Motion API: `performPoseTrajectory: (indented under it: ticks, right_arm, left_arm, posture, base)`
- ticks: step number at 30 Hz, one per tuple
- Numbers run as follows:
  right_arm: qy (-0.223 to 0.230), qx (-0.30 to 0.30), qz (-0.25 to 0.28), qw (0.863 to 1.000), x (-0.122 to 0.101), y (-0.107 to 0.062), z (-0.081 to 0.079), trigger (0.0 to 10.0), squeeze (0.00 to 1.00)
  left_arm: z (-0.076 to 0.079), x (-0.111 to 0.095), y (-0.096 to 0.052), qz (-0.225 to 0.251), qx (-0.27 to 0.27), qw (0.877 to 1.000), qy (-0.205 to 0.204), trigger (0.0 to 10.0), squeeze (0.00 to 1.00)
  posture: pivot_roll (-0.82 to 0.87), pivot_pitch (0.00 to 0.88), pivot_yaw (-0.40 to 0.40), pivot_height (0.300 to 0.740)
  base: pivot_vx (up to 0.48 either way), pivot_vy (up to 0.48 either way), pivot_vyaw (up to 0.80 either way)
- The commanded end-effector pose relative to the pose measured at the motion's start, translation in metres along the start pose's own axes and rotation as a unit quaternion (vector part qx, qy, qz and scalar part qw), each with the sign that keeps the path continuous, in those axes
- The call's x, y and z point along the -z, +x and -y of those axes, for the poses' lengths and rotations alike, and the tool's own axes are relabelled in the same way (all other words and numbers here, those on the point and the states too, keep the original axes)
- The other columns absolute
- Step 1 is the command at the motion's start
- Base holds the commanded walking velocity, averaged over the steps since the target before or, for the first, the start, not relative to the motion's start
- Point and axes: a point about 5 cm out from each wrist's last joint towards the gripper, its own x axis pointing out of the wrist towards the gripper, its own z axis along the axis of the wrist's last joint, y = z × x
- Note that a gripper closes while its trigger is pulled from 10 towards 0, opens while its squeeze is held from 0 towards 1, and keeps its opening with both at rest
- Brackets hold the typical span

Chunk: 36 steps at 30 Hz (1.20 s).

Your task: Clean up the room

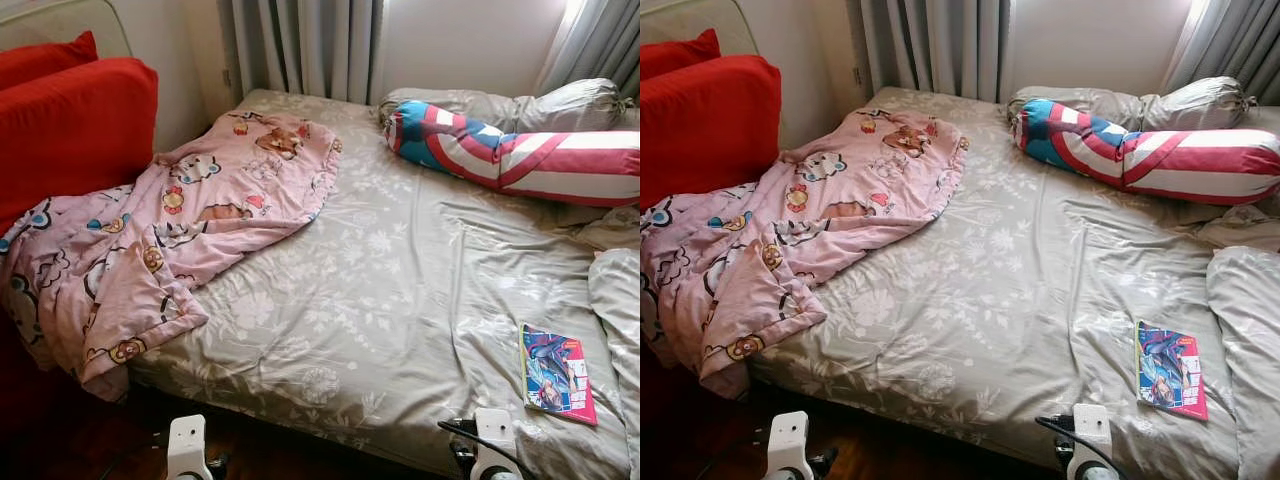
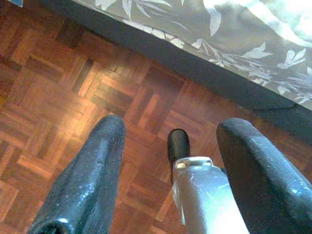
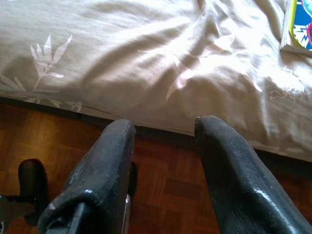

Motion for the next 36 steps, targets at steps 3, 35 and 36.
performPoseTrajectory:
  ticks: [3, 35, 36]
  right_arm:
    - [0.007, 0.007, -0.003, 1.0, 0.0039, -0.0013, 0.0036, 10.0, 0.0]
    - [0.017, 0.003, -0.009, 1.0, 0.0093, -0.002, -0.002, 10.0, 0.0]
    - [0.017, 0.003, -0.009, 1.0, 0.0091, -0.002, -0.0021, 10.0, 0.0]
  left_arm:
    - [0.0001, 0.0024, -0.0007, -0.001, 0.004, 1.0, 0.005, 10.0, 0.0]
    - [-0.0036, 0.0068, -0.0015, -0.012, -0.001, 1.0, 0.009, 10.0, 0.0]
    - [-0.0038, 0.0068, -0.0015, -0.012, -0.002, 1.0, 0.009, 10.0, 0.0]
  posture:
    - [0.02, 0.047, -0.021, 0.74]
    - [0.02, 0.063, -0.003, 0.74]
    - [0.02, 0.064, -0.003, 0.74]
  base:
    - [0.0, 0.0, 0.0]
    - [0.0, 0.115, 0.0]
    - [0.0, 0.345, 0.0]
